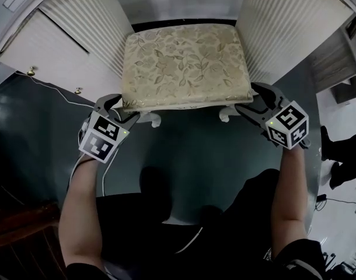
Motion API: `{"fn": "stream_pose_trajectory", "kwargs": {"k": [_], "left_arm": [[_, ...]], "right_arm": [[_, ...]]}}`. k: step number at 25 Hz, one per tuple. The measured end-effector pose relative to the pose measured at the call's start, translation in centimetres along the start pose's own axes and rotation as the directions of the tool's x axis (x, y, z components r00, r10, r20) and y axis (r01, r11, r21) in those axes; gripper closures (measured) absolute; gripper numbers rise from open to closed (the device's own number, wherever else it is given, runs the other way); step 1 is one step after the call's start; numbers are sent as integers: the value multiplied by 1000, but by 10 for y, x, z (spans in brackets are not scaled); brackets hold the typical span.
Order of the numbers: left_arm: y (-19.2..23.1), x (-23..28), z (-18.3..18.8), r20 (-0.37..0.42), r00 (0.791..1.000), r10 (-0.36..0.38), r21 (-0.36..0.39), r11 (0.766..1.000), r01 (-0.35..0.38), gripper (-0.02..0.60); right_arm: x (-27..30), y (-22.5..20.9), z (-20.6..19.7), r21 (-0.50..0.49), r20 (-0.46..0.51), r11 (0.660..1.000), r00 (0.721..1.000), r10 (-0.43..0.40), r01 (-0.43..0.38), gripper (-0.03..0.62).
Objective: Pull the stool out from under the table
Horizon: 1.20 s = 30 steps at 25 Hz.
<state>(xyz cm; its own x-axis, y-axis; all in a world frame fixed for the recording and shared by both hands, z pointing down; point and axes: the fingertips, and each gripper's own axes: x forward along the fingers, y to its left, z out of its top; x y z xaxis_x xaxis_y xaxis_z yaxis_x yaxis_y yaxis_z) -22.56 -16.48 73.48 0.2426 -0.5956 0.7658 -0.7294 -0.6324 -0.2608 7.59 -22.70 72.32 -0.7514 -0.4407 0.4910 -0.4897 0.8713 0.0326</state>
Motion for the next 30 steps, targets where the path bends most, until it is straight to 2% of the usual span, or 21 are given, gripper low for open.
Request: {"fn": "stream_pose_trajectory", "kwargs": {"k": [3,10,14,17,20,23,26,28,30], "left_arm": [[4,5,-3,-9,1000,7,-29,1000,-7,285],[3,9,-6,-37,999,-37,-87,996,34,281],[8,12,-4,-60,996,-65,-118,991,57,305],[29,24,0,-93,992,-80,-130,989,67,311],[9,9,-5,-137,984,-112,-125,988,95,316],[-8,-5,-7,-200,966,-163,-94,985,146,327],[-5,-4,-10,-236,953,-189,-70,982,177,333],[2,5,-10,-234,953,-191,-93,980,174,334],[8,14,-8,-249,950,-190,-144,977,157,334]], "right_arm": [[14,0,-8,10,-55,999,998,-35,36,300],[15,5,-9,33,-61,997,996,-67,69,293],[19,-1,-6,32,-80,999,996,-34,37,298],[40,-20,2,11,-108,1000,994,27,-26,301],[23,-7,-6,4,-133,997,988,73,-73,304],[9,1,-9,27,-151,996,985,82,-79,303],[16,-3,-7,48,-148,998,988,52,-45,301],[27,-12,-6,46,-144,998,989,41,-35,299],[39,-26,-5,26,-165,997,983,79,-76,299]]}}
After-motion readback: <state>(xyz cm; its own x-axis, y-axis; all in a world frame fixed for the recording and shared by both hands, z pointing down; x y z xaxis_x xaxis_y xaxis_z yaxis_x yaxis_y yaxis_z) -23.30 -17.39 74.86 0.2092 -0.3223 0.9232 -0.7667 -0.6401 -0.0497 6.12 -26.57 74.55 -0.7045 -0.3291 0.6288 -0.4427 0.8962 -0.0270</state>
